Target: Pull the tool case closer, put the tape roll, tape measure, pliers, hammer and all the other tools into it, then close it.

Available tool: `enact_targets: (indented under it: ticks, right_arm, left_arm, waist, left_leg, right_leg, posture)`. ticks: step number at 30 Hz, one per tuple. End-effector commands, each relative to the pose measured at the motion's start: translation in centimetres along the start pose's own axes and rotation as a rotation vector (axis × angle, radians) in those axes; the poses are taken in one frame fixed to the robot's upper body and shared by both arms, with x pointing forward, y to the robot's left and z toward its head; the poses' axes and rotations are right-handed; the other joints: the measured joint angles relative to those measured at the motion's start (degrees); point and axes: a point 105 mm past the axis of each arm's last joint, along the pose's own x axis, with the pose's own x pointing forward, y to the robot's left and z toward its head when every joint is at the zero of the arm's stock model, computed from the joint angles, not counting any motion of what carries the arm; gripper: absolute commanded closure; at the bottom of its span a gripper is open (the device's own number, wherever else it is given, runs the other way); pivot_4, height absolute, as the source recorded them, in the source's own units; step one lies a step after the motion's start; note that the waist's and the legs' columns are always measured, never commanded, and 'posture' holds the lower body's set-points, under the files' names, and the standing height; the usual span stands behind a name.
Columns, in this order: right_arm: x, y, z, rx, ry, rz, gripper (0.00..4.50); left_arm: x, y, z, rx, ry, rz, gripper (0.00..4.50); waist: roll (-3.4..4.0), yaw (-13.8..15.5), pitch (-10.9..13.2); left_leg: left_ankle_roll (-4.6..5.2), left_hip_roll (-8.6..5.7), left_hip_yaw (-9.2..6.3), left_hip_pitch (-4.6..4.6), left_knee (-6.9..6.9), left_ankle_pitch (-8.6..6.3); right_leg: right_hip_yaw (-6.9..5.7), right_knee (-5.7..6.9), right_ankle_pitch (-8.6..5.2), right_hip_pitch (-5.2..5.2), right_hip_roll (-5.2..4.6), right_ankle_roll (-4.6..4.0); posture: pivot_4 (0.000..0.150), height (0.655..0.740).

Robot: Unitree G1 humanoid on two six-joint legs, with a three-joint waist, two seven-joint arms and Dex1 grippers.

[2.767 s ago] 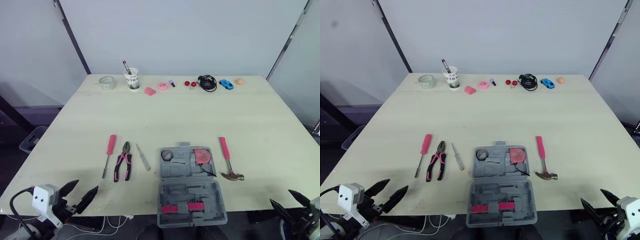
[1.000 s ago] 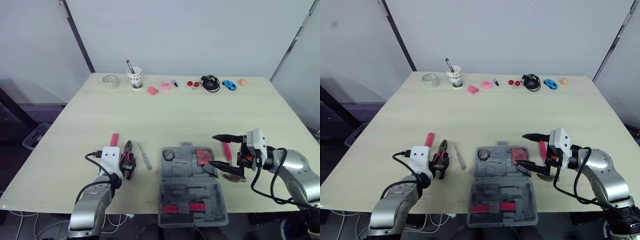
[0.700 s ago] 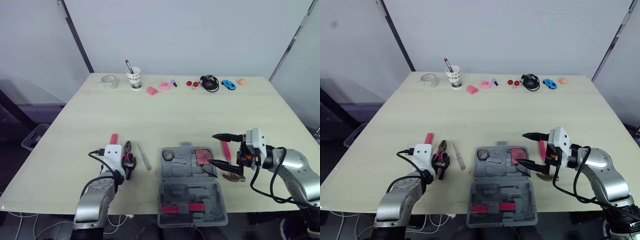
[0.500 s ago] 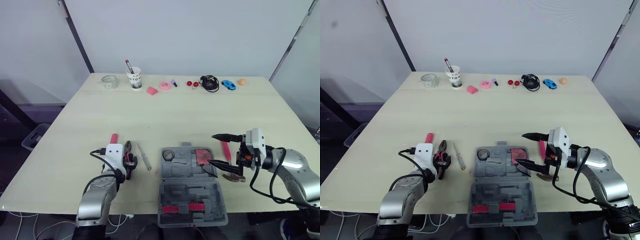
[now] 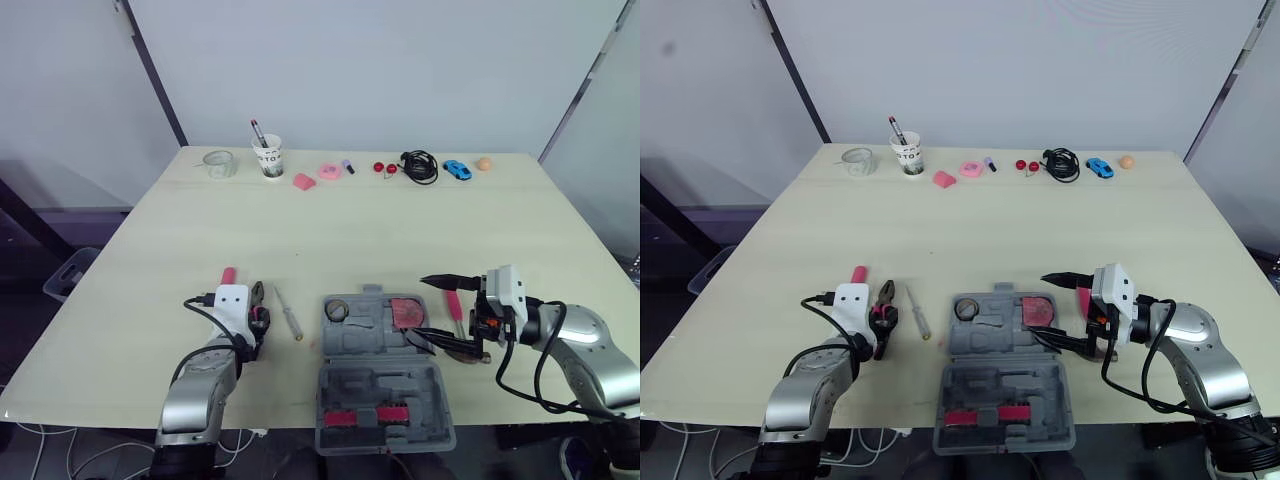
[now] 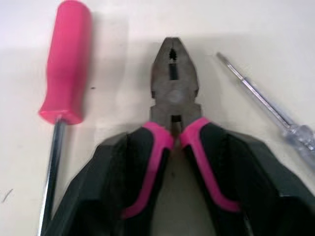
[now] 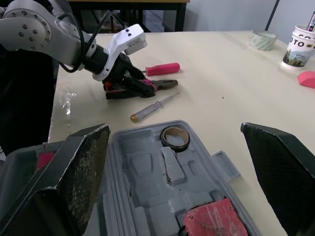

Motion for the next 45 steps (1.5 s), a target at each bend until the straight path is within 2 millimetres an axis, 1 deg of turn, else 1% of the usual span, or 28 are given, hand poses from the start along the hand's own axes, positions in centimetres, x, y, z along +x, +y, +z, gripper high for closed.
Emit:
enact_targets:
  ticks: [1,4,7,13,16,17,20,23,26,30,33,37,39,40,45]
  right_arm:
    - [-0.2,0.0,0.6,-0.029,-0.018,0.002,0.0]
    - [-0.2,0.0,0.6,-0.028,-0.019,0.004,0.0]
    - [-0.2,-0.1,0.6,-0.026,-0.02,0.004,0.0]
    - [-0.2,-0.1,0.5,-0.022,-0.02,0.003,0.0]
    - [-0.2,-0.2,0.5,-0.02,-0.018,0.001,0.0]
    - [-0.1,-0.2,0.5,-0.019,-0.015,0.001,0.0]
    - [-0.1,-0.2,0.4,-0.016,-0.005,0.003,0.0]
    - [0.0,-0.2,0.2,-0.017,0.016,0.003,0.0]
    - [0.0,-0.4,0.1,-0.014,0.044,0.001,0.0]
    - [0.4,-0.8,0.3,-0.012,0.072,0.0,0.0]
    - [1.0,-1.2,0.5,-0.016,0.112,-0.006,0.0]
    - [1.6,-1.7,0.3,-0.021,0.183,-0.028,0.0]
    - [1.6,-1.9,0.1,0.011,0.225,-0.03,0.0]
    - [1.6,-2.0,0.4,0.005,0.226,-0.032,0.0]
    - [2.3,-2.9,0.7,-0.034,0.321,-0.067,0.0]
  left_arm:
    - [0.0,0.0,0.5,0.023,-0.023,0.003,2.06]
    - [0.1,0.1,0.5,0.024,-0.024,0.005,2.06]
    - [-0.1,0.3,1.0,0.036,-0.039,0.008,2.06]
    - [-1.3,0.7,3.6,0.132,-0.102,-0.07,2.06]
    - [-2.5,0.2,4.7,0.203,-0.12,-0.17,2.06]
    - [-2.8,0.5,5.1,0.224,-0.122,-0.189,2.06]
    - [-3.2,1.1,6.5,0.282,-0.127,-0.252,2.06]
    - [-3.6,1.0,7.6,0.298,-0.09,-0.373,2.06]
    - [-3.7,1.0,9.1,0.394,-0.09,-0.458,2.06]
    - [-3.8,-0.7,10.4,0.494,-0.09,-0.616,2.06]
    - [-3.8,-2.6,11.2,0.584,-0.098,-0.746,2.06]
    - [-3.8,-5.1,11.4,0.691,-0.096,-0.912,2.06]
    - [-3.9,-5.8,11.3,0.734,-0.089,-0.97,2.06]
    - [-3.9,-6.4,11.3,0.752,-0.095,-1.0,2.06]
    - [-4.1,-10.5,11.7,0.806,-0.14,-1.137,2.06]
  waist:
    - [0.0,0.0,0.0]
    - [0.0,0.0,0.0]
    - [0.0,0.0,0.0]
    - [-0.01,-0.1,0.0]
    - [-0.03,-0.1,0.0]
    - [0.0,0.0,0.0]
    - [-0.02,0.0,0.1]
    - [0.0,0.0,0.1]
    - [0.01,0.0,0.1]
    - [0.05,0.0,0.2]
    - [0.05,0.0,0.2]
    - [0.06,0.1,0.2]
    - [0.07,0.1,0.2]
    - [0.08,0.1,0.2]
    - [0.12,0.2,0.2]
  left_leg:
    - [0.0,0.0,-0.01,0.0,0.0,0.0]
    - [0.0,0.0,0.0,0.0,0.0,0.0]
    - [0.0,0.0,0.0,0.0,0.0,0.0]
    - [0.0,0.01,-0.03,-0.01,0.0,0.0]
    - [0.0,0.01,-0.03,-0.04,0.0,0.0]
    - [0.0,0.01,-0.03,-0.04,0.0,0.0]
    - [-0.01,0.01,-0.03,-0.04,0.0,0.0]
    - [-0.01,0.01,-0.03,-0.03,0.0,0.0]
    - [-0.01,0.01,-0.01,-0.04,0.0,0.0]
    - [-0.01,0.0,0.02,-0.05,0.0,0.0]
    - [-0.01,-0.01,0.04,-0.05,0.01,0.01]
    - [-0.01,-0.01,0.01,-0.12,0.01,0.01]
    - [-0.01,-0.01,0.02,-0.13,0.02,0.01]
    - [-0.01,-0.01,0.04,-0.13,0.03,0.01]
    - [0.0,-0.01,0.03,-0.18,0.08,0.01]
  right_leg:
    - [0.0,0.0,0.0,0.0,0.0,0.0]
    - [0.0,0.0,0.0,0.0,0.0,0.0]
    - [0.0,0.0,0.0,0.0,0.0,0.0]
    - [-0.03,0.0,0.0,0.0,0.01,0.0]
    - [-0.04,0.0,0.0,0.0,-0.01,0.0]
    - [-0.04,-0.01,0.0,-0.01,-0.02,0.0]
    - [-0.03,-0.01,-0.01,-0.01,-0.04,-0.02]
    - [-0.09,0.0,-0.04,-0.01,-0.03,-0.07]
    - [-0.08,-0.02,-0.05,-0.01,-0.03,-0.07]
    - [-0.07,-0.03,-0.05,-0.02,-0.02,-0.06]
    - [-0.06,-0.03,-0.05,-0.02,-0.01,-0.06]
    - [-0.07,-0.03,-0.02,-0.05,0.03,-0.01]
    - [-0.06,-0.03,-0.02,-0.06,0.03,0.0]
    - [-0.04,-0.04,-0.02,-0.06,0.03,0.0]
    - [-0.04,-0.04,-0.02,-0.07,0.05,0.01]
  posture:
    - [0.15,0.74]
    - [0.15,0.74]
    - [0.15,0.74]
    - [0.15,0.74]
    - [0.15,0.74]
    - [0.15,0.74]
    - [0.15,0.74]
    - [0.15,0.74]
    - [0.15,0.74]
    - [0.15,0.74]
    - [0.15,0.74]
    - [0.15,0.74]
    - [0.15,0.74]
    - [0.15,0.74]
    - [0.15,0.74]
